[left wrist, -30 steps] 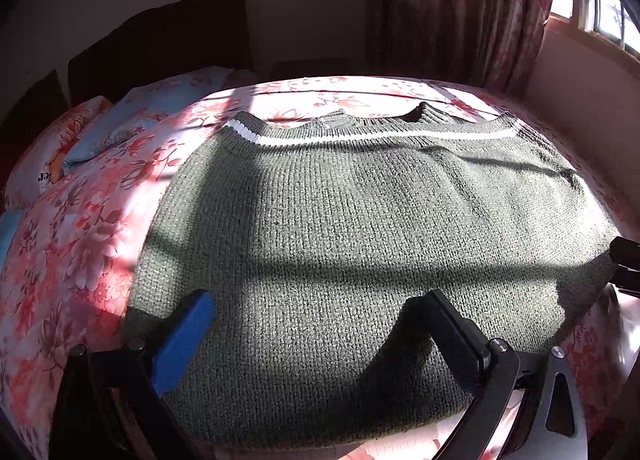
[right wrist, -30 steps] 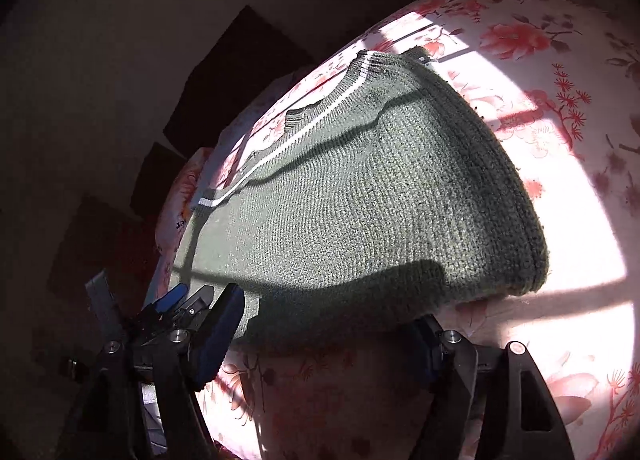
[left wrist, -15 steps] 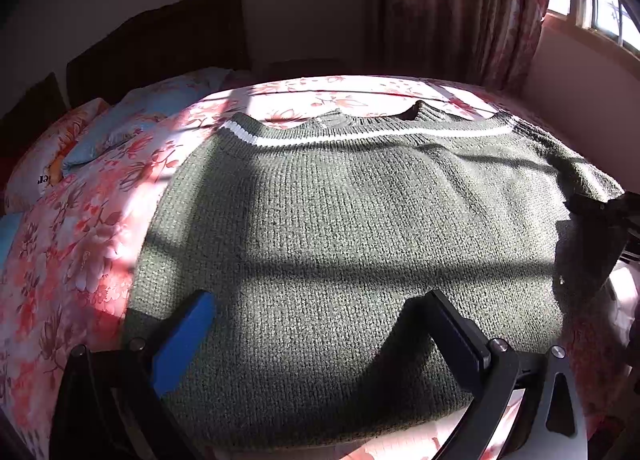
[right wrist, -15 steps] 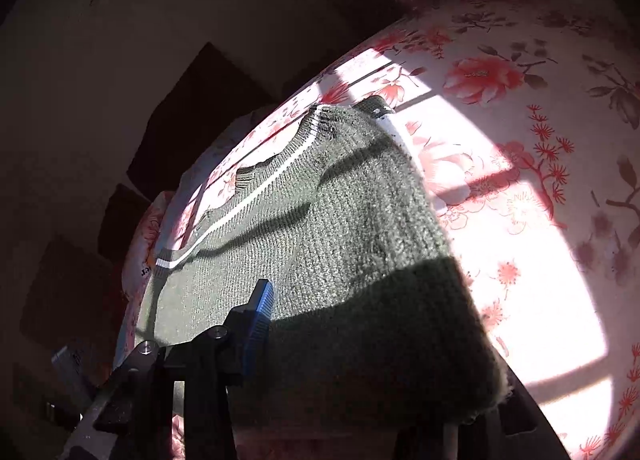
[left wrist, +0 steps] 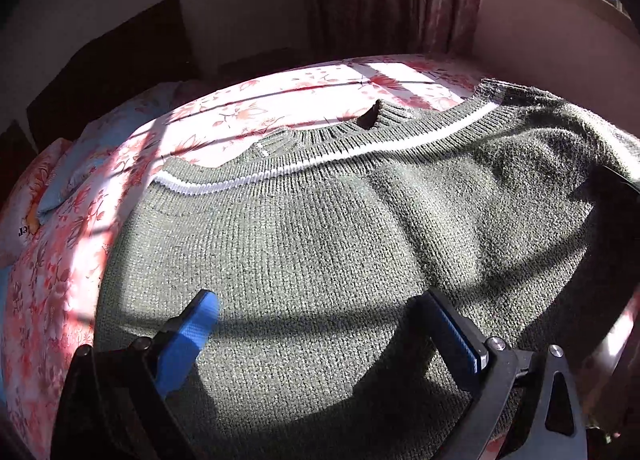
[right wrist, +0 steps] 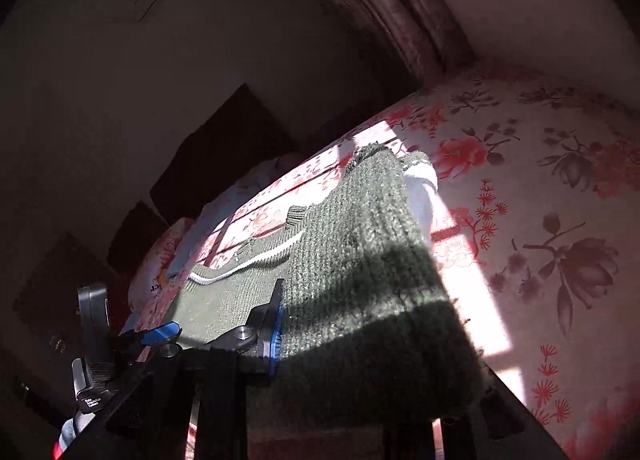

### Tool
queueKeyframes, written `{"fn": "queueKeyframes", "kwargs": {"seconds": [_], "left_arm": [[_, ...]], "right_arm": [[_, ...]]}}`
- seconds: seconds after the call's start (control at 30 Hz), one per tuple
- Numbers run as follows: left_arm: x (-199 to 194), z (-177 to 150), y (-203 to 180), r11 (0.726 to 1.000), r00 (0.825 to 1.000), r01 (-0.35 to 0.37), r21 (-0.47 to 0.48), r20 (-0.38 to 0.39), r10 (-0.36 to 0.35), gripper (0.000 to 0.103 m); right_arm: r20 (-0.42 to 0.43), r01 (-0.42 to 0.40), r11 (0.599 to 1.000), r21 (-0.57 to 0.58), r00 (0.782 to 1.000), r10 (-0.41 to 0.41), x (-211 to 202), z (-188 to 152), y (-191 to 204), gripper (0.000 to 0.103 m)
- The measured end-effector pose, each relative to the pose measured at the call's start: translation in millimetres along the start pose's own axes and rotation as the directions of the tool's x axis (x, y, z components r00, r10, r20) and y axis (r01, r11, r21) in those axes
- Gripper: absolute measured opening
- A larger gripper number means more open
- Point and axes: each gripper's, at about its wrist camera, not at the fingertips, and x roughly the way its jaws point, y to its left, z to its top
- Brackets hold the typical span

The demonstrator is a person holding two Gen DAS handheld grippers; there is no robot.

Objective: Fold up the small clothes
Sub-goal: 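Lift the sweater edge with the right gripper and fold it toward the left gripper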

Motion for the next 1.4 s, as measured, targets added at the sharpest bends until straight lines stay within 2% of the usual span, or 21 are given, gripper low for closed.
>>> {"fn": "queueKeyframes", "kwargs": {"seconds": [0.1,0.3,0.4,0.47,0.5,0.53,0.57,0.6,0.67,0.7,0.73,0.77,0.8,0.87,0.93,0.97,1.03,1.13,1.27,1.3,1.4], "left_arm": [[-3,-4,-11,0.998,1.000,0.006,0.056,0.010,-0.007,0.103],[-14,-15,12,0.999,0.999,0.020,0.030,-0.050,-0.018,0.103],[-37,-18,53,0.991,0.997,0.072,-0.111,0.008,-0.072,0.103],[-52,-16,89,0.958,0.987,0.159,-0.237,0.070,-0.146,0.103],[-58,-17,109,0.925,0.972,0.233,-0.300,0.113,-0.208,0.103],[-60,-19,128,0.876,0.949,0.314,-0.368,0.145,-0.279,0.103],[-60,-21,145,0.813,0.917,0.398,-0.425,0.176,-0.357,0.103],[-58,-24,160,0.733,0.872,0.487,-0.475,0.211,-0.443,0.103],[-53,-29,177,0.618,0.802,0.582,-0.529,0.246,-0.544,0.103],[-50,-30,180,0.594,0.787,0.596,-0.540,0.248,-0.565,0.103],[-47,-31,180,0.586,0.780,0.601,-0.543,0.241,-0.577,0.103],[-44,-32,178,0.587,0.779,0.600,-0.543,0.228,-0.585,0.103],[-39,-32,174,0.587,0.774,0.600,-0.544,0.209,-0.597,0.103],[-31,-32,166,0.564,0.748,0.614,-0.552,0.180,-0.639,0.103],[-21,-31,157,0.536,0.725,0.626,-0.567,0.168,-0.668,0.103],[-17,-27,153,0.536,0.722,0.624,-0.568,0.158,-0.674,0.103],[-11,-20,146,0.559,0.733,0.611,-0.560,0.133,-0.667,0.103],[-4,-1,136,0.560,0.724,0.617,-0.553,0.119,-0.680,0.103],[6,29,109,0.624,0.742,0.594,-0.508,0.045,-0.669,0.103],[9,35,100,0.658,0.762,0.571,-0.492,0.020,-0.647,0.103],[12,44,82,0.793,0.860,0.439,-0.422,-0.060,-0.507,0.103]], "right_arm": [[0.009,0.016,1.000,0.002,1.000,-0.016,-4,1,-2,0.026],[0.077,0.069,0.994,-0.080,0.995,-0.063,-6,6,32,0.026],[0.125,0.134,0.954,-0.266,0.987,-0.104,-1,7,82,0.025],[0.156,0.174,0.883,-0.436,0.981,-0.116,6,-4,126,0.026],[0.166,0.195,0.828,-0.526,0.978,-0.126,12,-14,148,0.026],[0.177,0.216,0.759,-0.614,0.975,-0.134,20,-27,169,0.026],[0.180,0.227,0.668,-0.709,0.974,-0.139,30,-47,190,0.026],[0.167,0.225,0.578,-0.785,0.974,-0.152,41,-66,205,0.026],[0.123,0.204,0.369,-0.907,0.965,-0.232,73,-114,223,0.027],[0.091,0.175,0.291,-0.941,0.956,-0.279,89,-135,223,0.027],[0.096,0.170,0.233,-0.957,0.949,-0.299,98,-151,222,0.029],[0.176,0.223,0.153,-0.963,0.946,-0.273,98,-166,223,0.030],[0.187,0.233,0.137,-0.963,0.941,-0.281,98,-168,224,0.030],[0.156,0.215,0.211,-0.953,0.951,-0.266,92,-155,223,0.028],[0.167,0.226,0.233,-0.946,0.954,-0.249,86,-149,221,0.027],[0.175,0.232,0.246,-0.941,0.956,-0.234,82,-148,220,0.026],[0.188,0.243,0.268,-0.932,0.959,-0.213,76,-146,219,0.026],[0.198,0.250,0.266,-0.931,0.958,-0.205,75,-145,219,0.026],[0.201,0.251,0.243,-0.937,0.956,-0.212,74,-151,217,0.029],[0.198,0.247,0.233,-0.941,0.957,-0.212,75,-151,219,0.030],[0.182,0.231,0.226,-0.946,0.959,-0.218,68,-150,217,0.035]]}}
